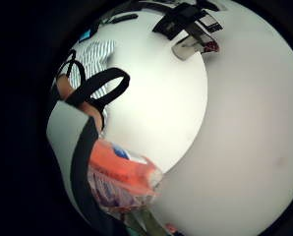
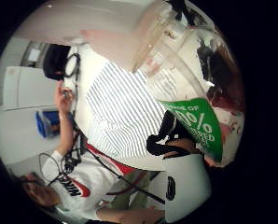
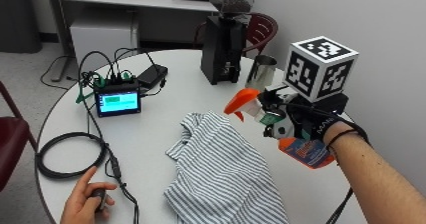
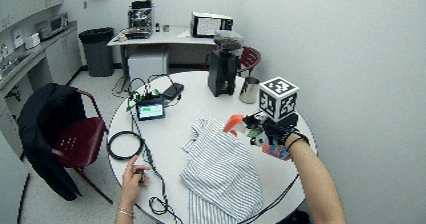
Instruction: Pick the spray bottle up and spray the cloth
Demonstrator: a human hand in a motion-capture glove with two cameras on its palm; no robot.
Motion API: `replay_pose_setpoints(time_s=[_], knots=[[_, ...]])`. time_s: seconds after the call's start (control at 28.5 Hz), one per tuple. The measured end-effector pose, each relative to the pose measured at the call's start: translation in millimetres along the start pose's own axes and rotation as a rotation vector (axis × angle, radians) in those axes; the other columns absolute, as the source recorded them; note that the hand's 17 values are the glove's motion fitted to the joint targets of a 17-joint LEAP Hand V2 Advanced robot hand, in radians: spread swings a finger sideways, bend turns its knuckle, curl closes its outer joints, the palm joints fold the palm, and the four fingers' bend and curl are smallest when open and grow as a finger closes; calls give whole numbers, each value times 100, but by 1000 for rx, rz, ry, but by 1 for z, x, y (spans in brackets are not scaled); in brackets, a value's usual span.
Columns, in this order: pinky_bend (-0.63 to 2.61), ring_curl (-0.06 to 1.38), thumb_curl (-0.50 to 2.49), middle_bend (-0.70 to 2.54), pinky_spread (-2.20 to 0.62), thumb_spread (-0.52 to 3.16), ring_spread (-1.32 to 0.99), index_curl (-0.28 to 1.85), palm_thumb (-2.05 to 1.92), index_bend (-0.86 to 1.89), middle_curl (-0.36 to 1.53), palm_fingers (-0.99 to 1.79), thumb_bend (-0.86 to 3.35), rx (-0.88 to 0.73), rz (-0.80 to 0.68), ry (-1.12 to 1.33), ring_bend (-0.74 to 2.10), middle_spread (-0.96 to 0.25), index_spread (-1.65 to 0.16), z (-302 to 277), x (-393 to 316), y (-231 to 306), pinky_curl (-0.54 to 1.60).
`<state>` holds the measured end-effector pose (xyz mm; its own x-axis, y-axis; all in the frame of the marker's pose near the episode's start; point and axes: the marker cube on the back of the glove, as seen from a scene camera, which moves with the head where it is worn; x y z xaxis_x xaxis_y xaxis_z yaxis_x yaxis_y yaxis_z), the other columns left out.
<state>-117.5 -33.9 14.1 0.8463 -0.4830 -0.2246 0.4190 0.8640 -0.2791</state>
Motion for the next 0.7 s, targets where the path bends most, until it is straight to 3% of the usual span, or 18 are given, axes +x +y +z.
replay_pose_setpoints(time_s=[0.35,0.7], knots=[[59,46,59,33,-25,71,-14,31,89,12,48,121,-2,312,60,-478,64,-10,-22,-14,-46,-32,41],[57,45,56,34,-23,83,-13,31,88,12,48,119,-2,302,-23,-786,61,-9,-23,36,-135,-72,40]])
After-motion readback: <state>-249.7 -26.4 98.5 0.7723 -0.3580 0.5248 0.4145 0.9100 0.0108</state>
